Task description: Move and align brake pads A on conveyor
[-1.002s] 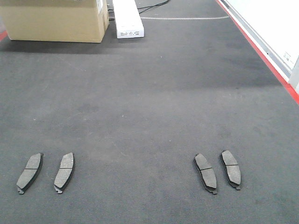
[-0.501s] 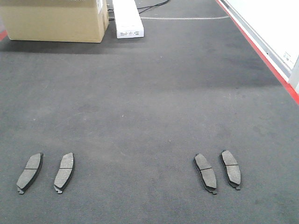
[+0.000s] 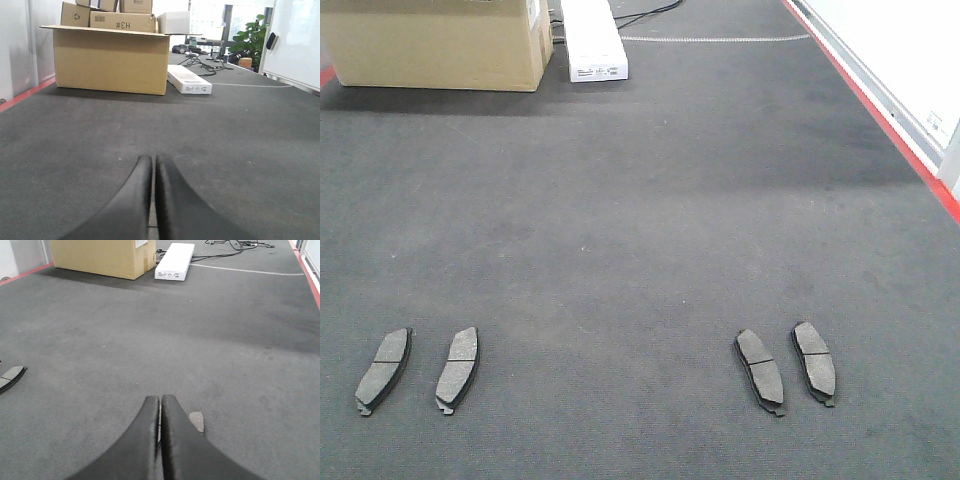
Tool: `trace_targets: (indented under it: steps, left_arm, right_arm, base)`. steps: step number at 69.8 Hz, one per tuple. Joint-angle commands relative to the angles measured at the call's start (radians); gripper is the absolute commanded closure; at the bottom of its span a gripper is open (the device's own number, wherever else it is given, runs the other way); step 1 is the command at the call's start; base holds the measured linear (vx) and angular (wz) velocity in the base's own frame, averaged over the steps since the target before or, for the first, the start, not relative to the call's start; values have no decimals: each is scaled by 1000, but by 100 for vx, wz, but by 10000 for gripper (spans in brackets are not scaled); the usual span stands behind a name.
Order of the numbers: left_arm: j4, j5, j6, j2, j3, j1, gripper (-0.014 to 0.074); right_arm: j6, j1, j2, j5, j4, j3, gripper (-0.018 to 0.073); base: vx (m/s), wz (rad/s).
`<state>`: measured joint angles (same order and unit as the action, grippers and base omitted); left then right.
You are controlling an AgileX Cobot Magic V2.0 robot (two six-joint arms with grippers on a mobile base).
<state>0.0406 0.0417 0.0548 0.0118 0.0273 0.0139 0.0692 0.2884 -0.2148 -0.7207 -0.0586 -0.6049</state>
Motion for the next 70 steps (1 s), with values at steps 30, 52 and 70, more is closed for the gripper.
trace_targets:
  steps: [30,52,70]
  left_arm:
    - [4,-81,2,13,29,2,603]
    - [4,-81,2,13,29,2,603]
    - [4,-81,2,13,29,2,603]
  right_arm:
    - [3,-1,-13,75,1,-23,567]
    - [44,-23,-13,83,24,-23,567]
    - [40,-282,-13,298,-2,163,567]
  base:
    - [0,0]
    - [0,0]
    - [0,0]
